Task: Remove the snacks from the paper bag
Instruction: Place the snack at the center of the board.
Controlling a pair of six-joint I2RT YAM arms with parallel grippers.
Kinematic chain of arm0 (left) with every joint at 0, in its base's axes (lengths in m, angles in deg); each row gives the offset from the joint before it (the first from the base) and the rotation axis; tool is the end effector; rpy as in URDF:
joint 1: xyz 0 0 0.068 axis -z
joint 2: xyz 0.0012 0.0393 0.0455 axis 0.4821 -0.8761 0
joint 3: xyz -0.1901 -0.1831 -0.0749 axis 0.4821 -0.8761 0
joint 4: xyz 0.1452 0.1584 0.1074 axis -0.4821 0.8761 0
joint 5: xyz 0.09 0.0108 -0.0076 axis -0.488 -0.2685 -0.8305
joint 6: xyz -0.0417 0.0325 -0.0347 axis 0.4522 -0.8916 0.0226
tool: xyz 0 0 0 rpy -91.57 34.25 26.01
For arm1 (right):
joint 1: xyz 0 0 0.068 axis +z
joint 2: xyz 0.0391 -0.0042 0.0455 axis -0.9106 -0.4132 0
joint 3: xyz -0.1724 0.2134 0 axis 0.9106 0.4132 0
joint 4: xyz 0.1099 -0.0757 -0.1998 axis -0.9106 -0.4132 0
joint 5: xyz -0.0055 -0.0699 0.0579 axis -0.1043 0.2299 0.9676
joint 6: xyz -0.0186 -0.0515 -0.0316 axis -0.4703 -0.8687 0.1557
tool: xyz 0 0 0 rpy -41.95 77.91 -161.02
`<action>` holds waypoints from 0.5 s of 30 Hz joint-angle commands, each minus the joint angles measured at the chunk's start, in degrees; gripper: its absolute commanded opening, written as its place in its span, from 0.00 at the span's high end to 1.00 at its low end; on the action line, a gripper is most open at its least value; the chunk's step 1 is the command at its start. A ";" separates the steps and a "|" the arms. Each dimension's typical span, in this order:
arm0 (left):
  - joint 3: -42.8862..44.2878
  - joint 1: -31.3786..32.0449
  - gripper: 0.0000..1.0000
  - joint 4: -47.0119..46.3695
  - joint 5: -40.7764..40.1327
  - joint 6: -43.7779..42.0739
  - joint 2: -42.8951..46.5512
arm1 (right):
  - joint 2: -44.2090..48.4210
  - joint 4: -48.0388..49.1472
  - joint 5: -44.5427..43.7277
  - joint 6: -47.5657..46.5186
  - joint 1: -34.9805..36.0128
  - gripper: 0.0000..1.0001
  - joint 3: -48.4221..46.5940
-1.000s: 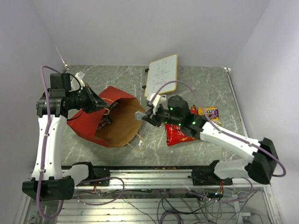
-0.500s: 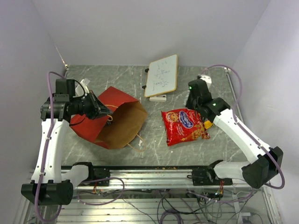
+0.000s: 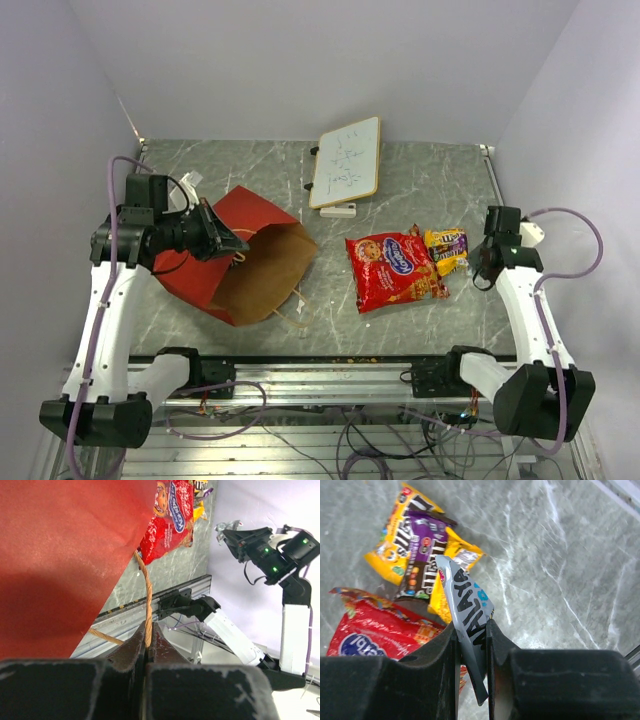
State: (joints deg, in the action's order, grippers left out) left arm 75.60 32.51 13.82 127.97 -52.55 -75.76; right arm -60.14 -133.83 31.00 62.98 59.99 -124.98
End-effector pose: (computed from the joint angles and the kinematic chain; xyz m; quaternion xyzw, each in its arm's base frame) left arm 0.1609 -0.0420 0.3666 -0.1325 0.8747 -0.4187 0.2049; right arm 0.1842 -0.0355 0.2654 0.4376 0.8295 -0.0667 0.3406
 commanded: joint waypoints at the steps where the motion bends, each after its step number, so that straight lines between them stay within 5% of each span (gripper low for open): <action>1: -2.23 0.88 0.93 -2.38 3.00 1.28 2.48 | 1.48 4.77 5.78 1.36 -4.35 1.00 4.66; 15: -2.25 0.89 0.93 -3.30 3.39 1.36 3.88 | 4.28 18.40 9.38 10.48 -6.95 0.95 18.43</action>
State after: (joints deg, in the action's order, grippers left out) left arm 73.15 33.01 12.73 128.82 -51.79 -72.68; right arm -56.19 -120.46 39.39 69.36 53.82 -108.50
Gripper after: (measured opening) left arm 0.072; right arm 0.193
